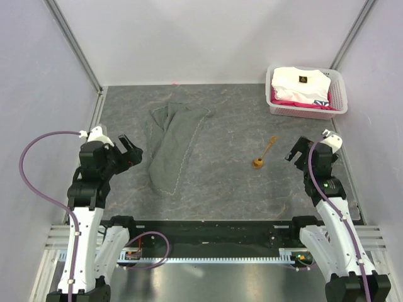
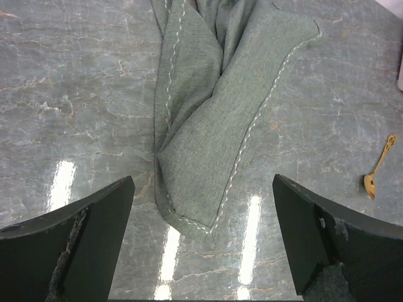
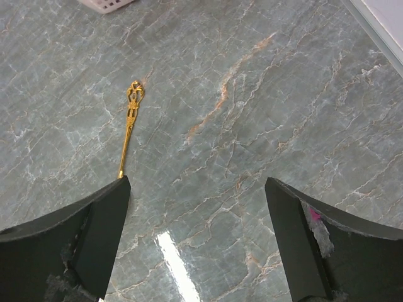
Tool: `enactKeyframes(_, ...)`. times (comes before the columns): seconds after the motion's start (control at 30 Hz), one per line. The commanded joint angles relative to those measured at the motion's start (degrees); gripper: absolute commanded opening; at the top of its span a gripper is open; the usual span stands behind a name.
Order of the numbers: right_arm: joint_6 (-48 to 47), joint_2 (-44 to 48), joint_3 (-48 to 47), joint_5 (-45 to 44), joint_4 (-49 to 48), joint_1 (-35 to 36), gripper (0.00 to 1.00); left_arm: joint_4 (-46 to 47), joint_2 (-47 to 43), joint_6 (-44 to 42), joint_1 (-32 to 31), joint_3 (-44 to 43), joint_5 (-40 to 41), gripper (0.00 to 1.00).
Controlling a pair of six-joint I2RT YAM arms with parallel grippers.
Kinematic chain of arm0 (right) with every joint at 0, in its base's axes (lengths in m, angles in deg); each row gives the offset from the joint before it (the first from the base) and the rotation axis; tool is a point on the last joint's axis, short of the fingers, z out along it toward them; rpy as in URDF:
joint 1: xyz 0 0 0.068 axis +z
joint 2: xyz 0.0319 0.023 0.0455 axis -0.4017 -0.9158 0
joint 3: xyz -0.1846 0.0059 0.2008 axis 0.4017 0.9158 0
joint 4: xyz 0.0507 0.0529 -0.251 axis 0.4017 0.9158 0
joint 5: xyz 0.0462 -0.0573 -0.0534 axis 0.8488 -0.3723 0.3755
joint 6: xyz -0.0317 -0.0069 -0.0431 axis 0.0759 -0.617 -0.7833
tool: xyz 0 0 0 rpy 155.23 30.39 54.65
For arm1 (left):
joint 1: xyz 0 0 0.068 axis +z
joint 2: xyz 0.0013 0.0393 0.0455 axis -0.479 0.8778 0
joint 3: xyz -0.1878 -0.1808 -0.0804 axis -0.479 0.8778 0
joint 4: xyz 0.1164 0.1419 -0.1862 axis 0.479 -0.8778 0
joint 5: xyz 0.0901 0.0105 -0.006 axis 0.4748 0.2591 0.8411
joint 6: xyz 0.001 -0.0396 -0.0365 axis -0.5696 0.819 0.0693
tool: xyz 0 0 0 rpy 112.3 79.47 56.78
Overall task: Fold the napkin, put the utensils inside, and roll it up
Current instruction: Move the napkin to the centre of the board
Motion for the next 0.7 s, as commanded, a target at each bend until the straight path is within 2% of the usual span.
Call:
enactKeyframes(0.0, -0.1, 0.9, -2.2, -0.4, 0.2, -0.2, 0.98, -1.4, 1.0, 0.6, 0.5, -2.8, 2.6, 1.00)
enactKeyframes(0.1, -0.2, 0.9, -2.4, -0.1, 0.3, -0.2, 0.98, -1.1, 1.0, -0.7, 0.3, -3.1, 0.9, 1.00)
enactKeyframes(0.23, -0.8, 0.3, -2.8, 0.0, 0.3, -0.2, 0.98, 0.6, -0.1, -2.1, 0.3, -2.8, -5.3, 0.97)
enactKeyframes(0.33, -1.1, -0.1, -3.1, 0.9, 0.3, -0.2, 0.98, 2.6, -0.6, -2.0, 0.4, -1.6, -8.5, 0.90)
enactKeyframes(0.37, -1.5, -0.2, -3.1, 1.3, 0.1, -0.2, 0.97, 3.9, -0.5, -2.1, 0.4, -1.4, -9.8, 0.84)
enactKeyframes(0.53, -1.4, -1.3, -2.7, 5.3, -1.2, -0.2, 0.94, 7.6, 2.8, 2.8, 0.3, 2.6, -16.5, 0.74)
enactKeyframes(0.63, 0.4, -1.7, -2.0, 8.3, -2.2, -0.1, 0.92, 9.1, 5.9, 4.4, -2.9, 4.4, -15.9, 0.70)
enactKeyframes(0.67, 1.0, -1.6, -1.2, 8.9, -2.6, 0.1, 0.91, 9.4, 6.8, 5.0, -5.8, 4.6, -14.6, 0.70)
